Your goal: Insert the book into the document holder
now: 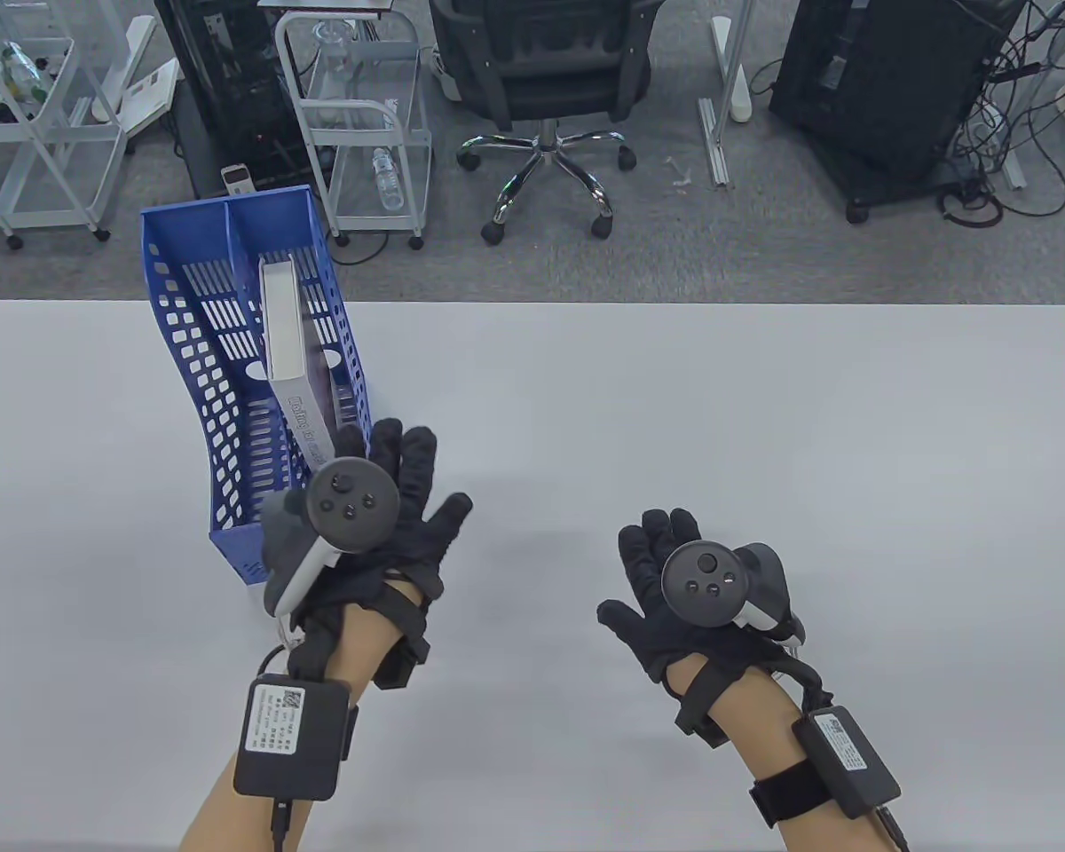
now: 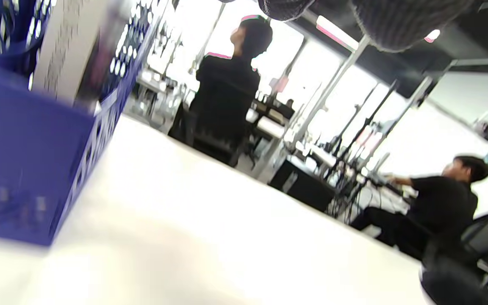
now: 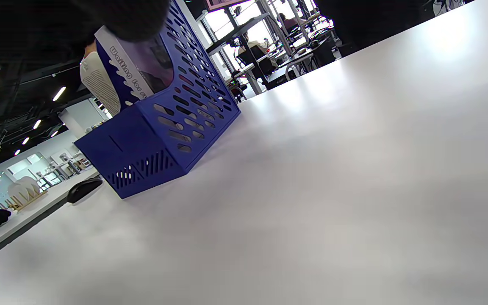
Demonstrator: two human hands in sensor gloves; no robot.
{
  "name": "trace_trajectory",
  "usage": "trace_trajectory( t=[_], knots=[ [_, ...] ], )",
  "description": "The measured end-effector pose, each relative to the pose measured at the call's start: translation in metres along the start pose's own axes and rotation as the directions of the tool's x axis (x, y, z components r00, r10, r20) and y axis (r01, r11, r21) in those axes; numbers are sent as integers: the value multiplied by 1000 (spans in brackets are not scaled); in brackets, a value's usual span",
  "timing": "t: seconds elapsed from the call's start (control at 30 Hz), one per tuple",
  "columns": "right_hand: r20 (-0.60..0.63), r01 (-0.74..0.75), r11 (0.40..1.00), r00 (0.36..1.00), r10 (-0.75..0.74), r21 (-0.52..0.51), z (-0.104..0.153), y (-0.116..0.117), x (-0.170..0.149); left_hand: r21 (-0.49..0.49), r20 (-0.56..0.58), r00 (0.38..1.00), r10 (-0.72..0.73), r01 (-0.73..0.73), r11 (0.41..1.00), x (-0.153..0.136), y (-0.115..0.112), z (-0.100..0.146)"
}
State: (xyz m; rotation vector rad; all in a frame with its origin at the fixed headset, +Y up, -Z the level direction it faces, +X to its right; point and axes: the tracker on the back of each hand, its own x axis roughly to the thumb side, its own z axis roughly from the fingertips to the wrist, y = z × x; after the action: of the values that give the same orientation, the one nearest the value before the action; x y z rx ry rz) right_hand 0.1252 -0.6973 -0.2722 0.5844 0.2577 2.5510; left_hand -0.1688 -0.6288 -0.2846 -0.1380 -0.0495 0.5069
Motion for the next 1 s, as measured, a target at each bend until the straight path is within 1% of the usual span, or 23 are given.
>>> trace_trajectory(
  t=[0.1,0.13,0.2,0.27,0.3,0.37,0.4,0.43,0.53,0.63,0.7,1.0],
  knots=[
    [14,-15,1000,1000,15,-2,0,3,5,-144,-24,999,34,-37,989,-4,-41,2],
    [22,-21,1000,1000,21,-2,0,5,7,-209,-34,997,62,-68,976,-8,-56,2],
    [37,-28,1000,999,28,3,0,7,9,-255,-52,994,98,-108,961,-12,-72,2],
    [48,-27,999,999,26,19,-1,10,11,-276,-46,992,119,-127,953,-16,-85,1],
    [46,-23,999,999,22,23,-2,12,11,-258,-34,993,113,-118,959,-18,-91,2],
    [42,-26,999,999,24,44,-4,17,11,-249,-25,999,42,-47,967,-19,-100,3],
    [37,-29,998,999,27,63,-4,21,11,-263,-13,1000,4,-7,965,-19,-102,4],
    [30,-30,996,999,28,81,-5,24,10,-264,-4,1000,-2,1,965,-20,-104,5],
    [21,-21,994,1000,19,108,-6,29,8,-231,8,1000,18,-15,973,-21,-104,7],
    [19,-20,994,1000,18,104,-6,28,8,-246,1,1000,9,-9,969,-24,-102,6],
    [15,-13,995,1000,12,102,-5,28,8,-236,-3,999,32,-32,971,-25,-100,5],
    [4,2,995,1000,-2,105,-5,27,5,-234,1,1000,28,-27,972,-27,-98,6]
  ],
)
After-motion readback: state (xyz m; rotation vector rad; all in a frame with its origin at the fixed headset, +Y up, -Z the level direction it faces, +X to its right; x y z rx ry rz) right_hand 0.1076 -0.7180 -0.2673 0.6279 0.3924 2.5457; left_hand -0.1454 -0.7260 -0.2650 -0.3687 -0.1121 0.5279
